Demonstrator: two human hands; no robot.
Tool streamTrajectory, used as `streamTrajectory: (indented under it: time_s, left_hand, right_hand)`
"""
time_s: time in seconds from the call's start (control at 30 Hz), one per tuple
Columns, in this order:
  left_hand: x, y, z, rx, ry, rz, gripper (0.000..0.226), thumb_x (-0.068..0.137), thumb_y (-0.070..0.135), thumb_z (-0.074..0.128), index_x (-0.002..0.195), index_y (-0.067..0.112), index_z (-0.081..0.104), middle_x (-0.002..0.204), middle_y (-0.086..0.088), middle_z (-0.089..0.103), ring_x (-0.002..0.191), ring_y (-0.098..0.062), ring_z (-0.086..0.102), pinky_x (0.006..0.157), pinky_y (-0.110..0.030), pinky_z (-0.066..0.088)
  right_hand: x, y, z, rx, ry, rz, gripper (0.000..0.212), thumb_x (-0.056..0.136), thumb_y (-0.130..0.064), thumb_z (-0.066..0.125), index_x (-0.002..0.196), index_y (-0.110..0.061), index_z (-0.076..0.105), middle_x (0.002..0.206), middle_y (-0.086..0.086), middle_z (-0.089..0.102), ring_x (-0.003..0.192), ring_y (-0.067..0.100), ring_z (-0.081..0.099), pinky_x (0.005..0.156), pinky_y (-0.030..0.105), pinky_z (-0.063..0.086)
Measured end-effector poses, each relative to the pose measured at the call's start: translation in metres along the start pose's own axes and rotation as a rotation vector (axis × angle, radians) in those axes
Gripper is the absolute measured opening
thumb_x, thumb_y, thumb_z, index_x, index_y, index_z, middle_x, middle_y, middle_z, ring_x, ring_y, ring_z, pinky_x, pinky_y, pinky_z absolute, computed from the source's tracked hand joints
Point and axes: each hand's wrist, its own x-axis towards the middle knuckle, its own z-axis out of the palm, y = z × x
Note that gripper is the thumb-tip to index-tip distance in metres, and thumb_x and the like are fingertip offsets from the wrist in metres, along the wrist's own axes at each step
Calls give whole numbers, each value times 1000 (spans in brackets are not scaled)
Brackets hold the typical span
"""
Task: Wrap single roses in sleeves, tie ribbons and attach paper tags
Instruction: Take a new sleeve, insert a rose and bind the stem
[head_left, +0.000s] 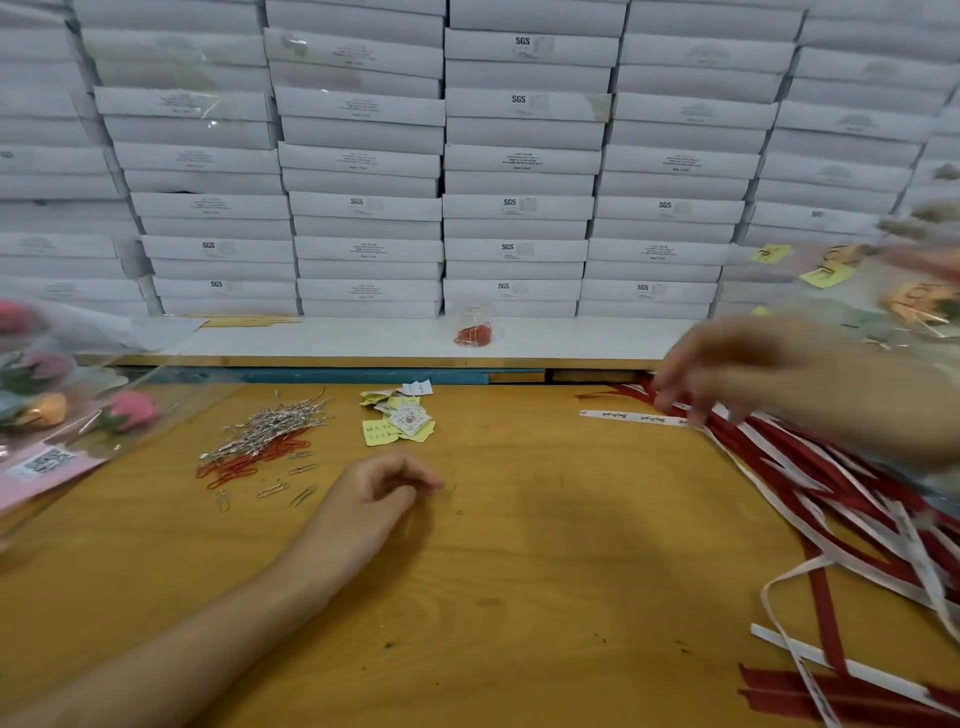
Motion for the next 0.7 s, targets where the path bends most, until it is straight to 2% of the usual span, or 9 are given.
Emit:
streamTrajectory:
  time_s: [0.07, 0.17, 0.3, 0.4, 0.53, 0.7]
  left_hand:
    - [0, 2, 0, -2, -8, 6, 31, 94, -6, 50, 91, 14, 73, 95, 4, 72, 86, 7, 63, 69, 0, 43]
    - [0, 1, 0, -31, -14, 6, 31, 93, -8, 49, 91, 12, 72, 94, -1, 73, 87, 0, 67, 76, -7, 48]
    - [0, 1, 0, -21, -14, 15, 31, 93, -8, 49, 92, 13, 72, 89, -1, 74, 86, -1, 68, 80, -10, 49]
    - [-2, 0, -1, -16, -22, 4, 31, 93, -6, 48, 91, 14, 71, 87, 3, 76, 88, -2, 69, 86, -21, 48]
    - [-3, 2, 0, 7, -16, 51, 33, 92, -10, 47, 89, 13, 71, 85, 3, 76, 87, -4, 69, 89, -30, 49]
    - [-11, 6, -6, 42, 44, 183, 40, 89, -18, 46, 81, 12, 72, 82, -2, 73, 81, -7, 67, 78, -18, 50]
  right_hand:
    - [-2, 4, 53, 75, -229, 69, 17, 94, -12, 52, 93, -21, 67, 90, -4, 74, 75, 10, 69, 60, 18, 50]
    - [-4, 20, 103, 146, -357, 150, 15, 96, -11, 52, 94, -15, 66, 84, -2, 72, 67, 8, 64, 62, 15, 46]
    - [0, 33, 123, 262, -267, 136, 20, 98, -14, 48, 90, -11, 67, 71, -4, 67, 56, 2, 56, 50, 8, 39]
    - [0, 41, 126, 325, -175, 135, 21, 98, -15, 48, 89, -14, 67, 69, -3, 67, 56, 1, 56, 44, 12, 37]
    - [0, 46, 128, 344, -164, 105, 20, 98, -14, 48, 91, -14, 66, 73, -4, 70, 59, 2, 58, 42, 15, 37]
    - [-1, 46, 127, 363, -167, 112, 20, 98, -14, 48, 91, -14, 66, 74, -2, 70, 61, 4, 59, 44, 17, 38]
